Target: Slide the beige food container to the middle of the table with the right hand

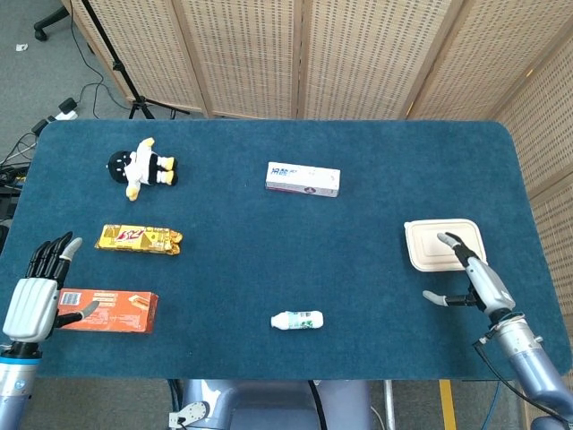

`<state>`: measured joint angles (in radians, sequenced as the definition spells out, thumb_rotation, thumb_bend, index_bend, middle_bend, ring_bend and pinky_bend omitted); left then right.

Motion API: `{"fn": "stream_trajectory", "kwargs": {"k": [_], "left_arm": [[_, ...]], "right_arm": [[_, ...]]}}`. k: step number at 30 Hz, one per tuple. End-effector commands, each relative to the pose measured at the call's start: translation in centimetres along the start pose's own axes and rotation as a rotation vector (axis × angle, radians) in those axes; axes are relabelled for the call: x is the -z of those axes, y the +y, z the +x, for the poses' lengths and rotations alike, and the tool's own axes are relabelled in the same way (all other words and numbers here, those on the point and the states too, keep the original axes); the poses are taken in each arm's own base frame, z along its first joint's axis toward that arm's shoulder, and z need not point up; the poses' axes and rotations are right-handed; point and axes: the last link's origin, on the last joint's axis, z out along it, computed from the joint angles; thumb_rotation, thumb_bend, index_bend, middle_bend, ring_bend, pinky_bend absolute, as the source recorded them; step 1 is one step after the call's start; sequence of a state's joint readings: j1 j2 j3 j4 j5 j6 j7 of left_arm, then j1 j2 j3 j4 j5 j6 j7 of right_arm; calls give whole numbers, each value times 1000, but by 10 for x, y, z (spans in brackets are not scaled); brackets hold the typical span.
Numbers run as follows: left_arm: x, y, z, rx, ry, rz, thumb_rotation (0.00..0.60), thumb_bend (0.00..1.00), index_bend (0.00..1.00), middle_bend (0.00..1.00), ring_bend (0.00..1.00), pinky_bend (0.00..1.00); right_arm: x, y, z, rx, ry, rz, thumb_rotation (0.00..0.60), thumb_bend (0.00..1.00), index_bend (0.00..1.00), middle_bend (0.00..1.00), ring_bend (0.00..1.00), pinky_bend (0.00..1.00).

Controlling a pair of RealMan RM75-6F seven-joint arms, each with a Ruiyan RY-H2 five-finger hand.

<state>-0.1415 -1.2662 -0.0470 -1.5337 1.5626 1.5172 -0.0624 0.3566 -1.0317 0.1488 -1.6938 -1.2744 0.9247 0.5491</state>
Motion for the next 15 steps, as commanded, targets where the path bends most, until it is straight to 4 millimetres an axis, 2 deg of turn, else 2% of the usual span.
{"fn": "stream_trajectory", "kwargs": {"k": [1,9,15], "left_arm": [[0,0,0,-2,-1,-2,600,109,0,0,0,14],[0,-1,0,2,-1,6,600,109,0,0,0,14],[0,-2,1,3,3,9,600,110,0,0,0,14]], "right_arm": [[-13,-4,8,-84,-24,-27,600,208,74,0,0,42],[-38,0,24,-159,-45,-92,600,208,74,0,0,42],[-47,6,37,-154,-39,-123,600,208,74,0,0,42]]}}
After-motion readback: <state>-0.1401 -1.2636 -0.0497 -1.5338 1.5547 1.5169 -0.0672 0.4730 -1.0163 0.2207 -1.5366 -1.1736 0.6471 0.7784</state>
